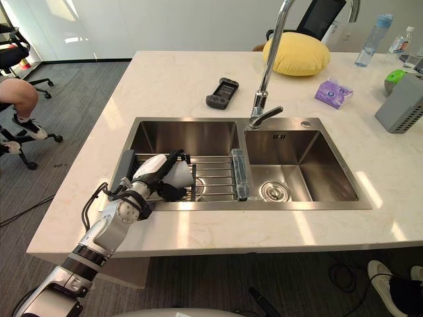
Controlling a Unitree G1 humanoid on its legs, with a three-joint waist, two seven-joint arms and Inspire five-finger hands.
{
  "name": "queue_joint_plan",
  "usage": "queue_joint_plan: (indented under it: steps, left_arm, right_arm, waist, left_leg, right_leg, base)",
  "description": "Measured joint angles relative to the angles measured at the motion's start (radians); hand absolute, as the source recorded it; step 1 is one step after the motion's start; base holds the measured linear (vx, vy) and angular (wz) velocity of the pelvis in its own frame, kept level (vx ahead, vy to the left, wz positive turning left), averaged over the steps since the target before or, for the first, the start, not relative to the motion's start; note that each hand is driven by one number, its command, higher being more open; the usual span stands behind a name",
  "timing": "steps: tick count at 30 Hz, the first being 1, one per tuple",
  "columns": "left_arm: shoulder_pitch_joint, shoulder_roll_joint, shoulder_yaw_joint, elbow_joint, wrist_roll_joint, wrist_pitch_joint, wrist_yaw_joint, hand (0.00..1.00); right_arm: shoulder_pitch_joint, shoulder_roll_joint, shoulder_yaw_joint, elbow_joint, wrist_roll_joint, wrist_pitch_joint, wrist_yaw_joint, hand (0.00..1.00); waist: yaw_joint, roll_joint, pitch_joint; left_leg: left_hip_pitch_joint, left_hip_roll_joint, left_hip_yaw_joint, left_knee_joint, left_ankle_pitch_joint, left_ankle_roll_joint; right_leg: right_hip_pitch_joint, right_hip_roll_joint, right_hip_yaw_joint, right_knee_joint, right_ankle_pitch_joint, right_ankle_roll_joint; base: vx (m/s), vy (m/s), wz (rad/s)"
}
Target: Walk over to the sink, pick up the cup, carry it to the dishwasher, place the cup inside the dishwasher, then close the dishwasher door
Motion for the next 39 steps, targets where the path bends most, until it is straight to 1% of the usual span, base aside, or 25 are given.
queue_joint_plan:
  steps: [4,6,8,10,13,20,26,28,31,32,33,35,37,38,39]
  left_arm:
    - [-0.018,-0.005,0.002,0.018,0.059,0.017,-0.012,0.0]
    - [-0.05,-0.006,0.006,0.055,0.084,0.026,-0.051,0.0]
    - [-0.051,-0.018,0.006,0.067,0.099,0.038,-0.071,0.0]
    - [-0.054,-0.026,0.006,0.076,0.142,0.04,-0.079,0.0]
    - [-0.063,-0.037,0.009,0.092,0.159,0.04,-0.091,0.0]
    - [-0.078,-0.045,0.012,0.125,0.165,0.033,-0.093,0.0]
    - [-0.086,-0.041,0.012,0.146,0.157,0.012,-0.093,0.0]
    - [-0.086,-0.035,0.012,0.148,0.152,-0.004,-0.093,0.0]
    - [-0.088,0.0,0.008,0.159,0.087,-0.066,-0.076,0.0]
    - [-0.087,0.03,-0.002,0.166,0.016,-0.103,-0.046,0.0]
    - [-0.08,0.049,-0.017,0.166,-0.057,-0.122,-0.019,0.0]
    - [-0.077,0.081,-0.051,0.164,-0.157,-0.147,0.018,0.0]
    - [-0.066,0.114,-0.087,0.151,-0.312,-0.165,0.07,0.0]
    - [-0.057,0.116,-0.088,0.143,-0.345,-0.168,0.084,0.0]
    - [-0.042,0.118,-0.097,0.13,-0.411,-0.181,0.114,0.0]
  right_arm:
    - [-0.001,-0.011,0.031,0.0,0.012,0.0,-0.01,1.0]
    - [-0.001,-0.019,0.04,0.0,0.012,0.0,-0.019,1.0]
    - [-0.001,-0.022,0.042,0.0,0.014,-0.005,-0.02,1.0]
    - [0.0,-0.028,0.064,0.001,0.019,-0.008,-0.023,1.0]
    - [0.0,-0.03,0.078,0.002,0.019,-0.017,-0.025,1.0]
    - [0.0,-0.035,0.106,0.005,0.019,-0.036,-0.025,1.0]
    - [0.0,-0.037,0.118,0.007,0.019,-0.046,-0.025,1.0]
    - [-0.001,-0.041,0.128,0.007,0.019,-0.049,-0.025,1.0]
    - [-0.002,-0.045,0.132,0.007,0.02,-0.054,-0.025,1.0]
    - [-0.004,-0.051,0.147,0.007,0.021,-0.059,-0.024,1.0]
    - [-0.005,-0.052,0.148,0.007,0.022,-0.059,-0.023,1.0]
    - [-0.005,-0.053,0.148,0.009,0.027,-0.062,-0.023,1.0]
    - [-0.01,-0.056,0.146,0.023,0.052,-0.065,-0.022,1.0]
    - [-0.011,-0.056,0.146,0.025,0.054,-0.067,-0.021,1.0]
    - [-0.011,-0.057,0.145,0.027,0.059,-0.071,-0.019,1.0]
  waist:
    - [-0.012,0.006,-0.008]
    - [-0.019,0.016,-0.017]
    - [-0.021,0.022,-0.015]
    - [-0.022,0.024,-0.016]
    - [-0.022,0.024,-0.016]
    - [-0.024,0.025,-0.016]
    - [-0.026,0.027,-0.015]
    - [-0.026,0.028,-0.013]
    - [-0.027,0.035,-0.007]
    - [-0.032,0.038,-0.004]
    - [-0.035,0.039,-0.003]
    - [-0.036,0.039,-0.001]
    - [-0.037,0.04,0.001]
    - [-0.038,0.041,0.002]
    - [-0.038,0.042,0.004]
  left_leg:
    - [0.0,0.0,0.0,0.0,0.0,0.0]
    - [0.002,0.0,0.001,0.0,-0.001,-0.001]
    - [0.006,0.0,0.003,0.0,-0.001,-0.002]
    - [0.007,0.003,0.003,0.0,-0.002,-0.002]
    - [0.007,0.003,0.003,-0.001,-0.002,-0.002]
    - [0.007,0.001,0.002,-0.004,-0.002,-0.003]
    - [0.007,0.0,-0.002,-0.004,-0.002,-0.003]
    - [0.007,-0.001,-0.004,-0.004,-0.002,-0.003]
    - [0.007,-0.002,-0.006,-0.004,-0.002,-0.003]
    - [0.006,-0.002,-0.008,-0.004,-0.002,-0.003]
    - [0.006,-0.003,-0.01,-0.004,-0.002,-0.003]
    - [0.004,-0.004,-0.013,-0.001,-0.002,-0.003]
    - [0.0,-0.007,-0.019,0.0,-0.002,-0.003]
    - [-0.001,-0.008,-0.02,0.0,-0.003,-0.003]
    - [-0.003,-0.01,-0.024,0.0,-0.003,-0.003]
  right_leg:
    - [0.0,0.0,0.0,0.0,0.0,0.0]
    - [0.001,0.0,0.002,0.0,0.0,0.0]
    - [0.004,0.001,0.004,0.0,0.0,-0.001]
    - [0.005,0.003,0.004,0.0,0.001,-0.001]
    - [0.005,0.004,0.004,0.0,0.001,-0.002]
    - [0.006,0.003,0.003,-0.002,0.001,-0.002]
    - [0.007,0.002,0.001,-0.002,0.001,-0.002]
    - [0.008,0.002,0.0,-0.002,0.001,-0.002]
    - [0.008,0.001,-0.002,-0.002,0.0,-0.002]
    - [0.008,0.001,-0.004,-0.002,0.0,-0.002]
    - [0.009,0.001,-0.006,-0.002,0.0,-0.002]
    - [0.009,0.0,-0.013,-0.002,-0.001,-0.002]
    - [0.009,-0.002,-0.024,-0.003,-0.002,0.0]
    - [0.009,-0.003,-0.026,-0.003,-0.002,0.0]
    - [0.008,-0.003,-0.029,-0.004,-0.002,0.0]
  base:
    - [0.0,0.0,0.0]
    - [0.0,0.0,0.0]
    - [-0.01,-0.003,-0.02]
    - [0.0,0.0,0.0]
    - [0.0,0.0,0.0]
    - [0.0,0.0,0.0]
    - [0.0,0.0,0.0]
    - [0.0,0.0,0.0]
    - [0.0,0.0,0.0]
    - [0.0,0.0,0.0]
    - [0.0,0.0,0.04]
    - [0.0,-0.002,0.08]
    - [0.0,-0.01,0.1]
    - [0.0,-0.019,0.06]
    - [0.0,-0.021,0.07]
